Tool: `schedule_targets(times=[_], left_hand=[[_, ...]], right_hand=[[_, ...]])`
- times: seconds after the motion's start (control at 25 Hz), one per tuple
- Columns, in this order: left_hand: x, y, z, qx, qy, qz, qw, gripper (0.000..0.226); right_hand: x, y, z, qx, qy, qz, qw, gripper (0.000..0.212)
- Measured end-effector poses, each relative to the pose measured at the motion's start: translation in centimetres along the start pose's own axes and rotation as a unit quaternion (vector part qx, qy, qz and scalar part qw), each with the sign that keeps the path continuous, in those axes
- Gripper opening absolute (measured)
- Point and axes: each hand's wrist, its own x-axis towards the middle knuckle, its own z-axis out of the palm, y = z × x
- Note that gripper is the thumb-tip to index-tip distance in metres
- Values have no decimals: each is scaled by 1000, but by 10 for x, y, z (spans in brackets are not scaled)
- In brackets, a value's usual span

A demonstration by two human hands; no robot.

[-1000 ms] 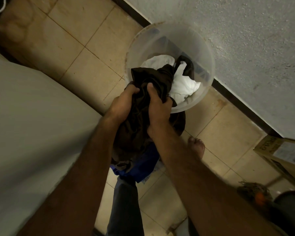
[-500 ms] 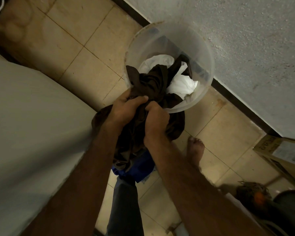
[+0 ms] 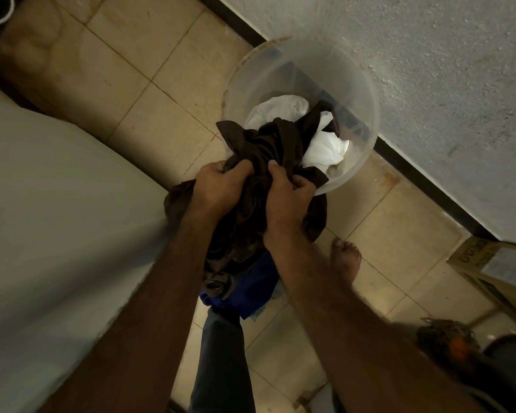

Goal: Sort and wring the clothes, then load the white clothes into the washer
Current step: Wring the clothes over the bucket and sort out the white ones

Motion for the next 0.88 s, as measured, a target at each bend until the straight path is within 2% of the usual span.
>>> schedule_targets(times=[0.12, 0.16, 0.2, 0.32, 0.36, 0.4, 0.44, 0.48, 0.56, 0.6, 0.68, 0.72, 0.8, 0.88], left_hand=[[-4, -6, -3, -23, -46, -2, 999, 22], [-6, -7, -2, -29, -60, 2, 998, 20], [-5, -9, -1, -30, -67, 6, 997, 18], [2, -7, 1, -49, -117, 4, 992, 18], [3, -6, 1, -66, -139, -4, 988, 30], [3, -4, 3, -66, -146, -7, 987, 51], [3, -4, 4, -58, -138, -4, 989, 73], [3, -3, 5, -54, -112, 9, 992, 81], [3, -4, 6, -71, -93, 51, 992, 67], [4, -4, 5, -91, -119, 66, 986, 59], [0, -2, 4, -124, -181, 37, 975, 36], [-3, -3, 4, -126, -187, 17, 974, 26], [-1, -8, 5, -96, -141, 16, 985, 13], [1, -13, 6, -40, -90, 52, 994, 8]], right_hand=[[15, -9, -1, 20, -43, 10, 999, 79], [18, -9, -1, 11, -57, 7, 998, 80], [21, -9, -2, 1, -70, -1, 998, 74], [19, -9, -5, -56, -55, -16, 997, 25], [19, -8, -6, -67, -47, -16, 997, 20], [19, -8, -8, -67, -39, -13, 997, 20], [17, -8, -9, -60, -37, -1, 997, 20], [15, -8, -10, -35, -39, 10, 999, 20], [8, -8, -10, 53, -42, 29, 997, 18], [4, -8, -10, 77, -49, 32, 995, 17], [3, -7, -9, 93, -64, 28, 993, 18], [3, -6, -9, 101, -68, 27, 992, 21], [4, -3, -7, 92, -51, 18, 994, 26], [2, 5, -7, 19, 0, -3, 1000, 32]])
